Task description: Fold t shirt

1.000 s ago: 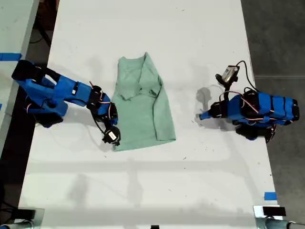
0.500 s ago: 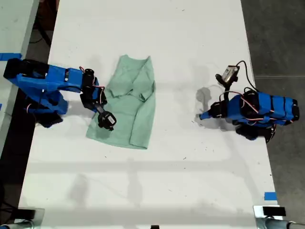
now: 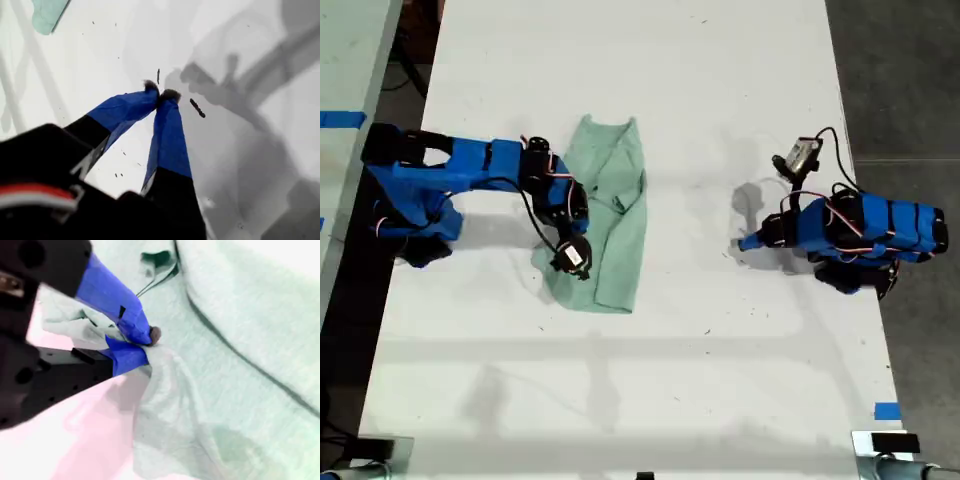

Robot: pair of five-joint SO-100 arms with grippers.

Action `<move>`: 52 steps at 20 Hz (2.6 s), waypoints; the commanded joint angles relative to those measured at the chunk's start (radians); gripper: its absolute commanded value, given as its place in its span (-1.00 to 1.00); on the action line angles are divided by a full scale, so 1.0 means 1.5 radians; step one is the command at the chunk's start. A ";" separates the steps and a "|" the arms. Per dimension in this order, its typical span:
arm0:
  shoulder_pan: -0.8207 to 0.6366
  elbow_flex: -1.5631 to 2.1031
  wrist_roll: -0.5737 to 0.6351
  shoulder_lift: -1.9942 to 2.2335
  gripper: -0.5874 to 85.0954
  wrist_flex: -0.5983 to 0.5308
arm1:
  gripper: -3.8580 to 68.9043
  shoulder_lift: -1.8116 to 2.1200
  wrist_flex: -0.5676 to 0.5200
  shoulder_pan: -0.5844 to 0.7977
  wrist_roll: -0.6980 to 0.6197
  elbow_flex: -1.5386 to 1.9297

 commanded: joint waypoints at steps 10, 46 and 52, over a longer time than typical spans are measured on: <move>0.048 -0.219 0.118 -0.144 -0.57 -0.057 | -0.83 0.007 0.003 -0.005 -0.005 0.040; 0.022 -0.003 0.079 0.057 -0.99 0.126 | -0.83 0.007 0.003 -0.002 -0.006 0.040; 0.034 -0.419 0.187 -0.269 -0.85 0.101 | -0.83 0.007 0.003 -0.002 -0.011 0.040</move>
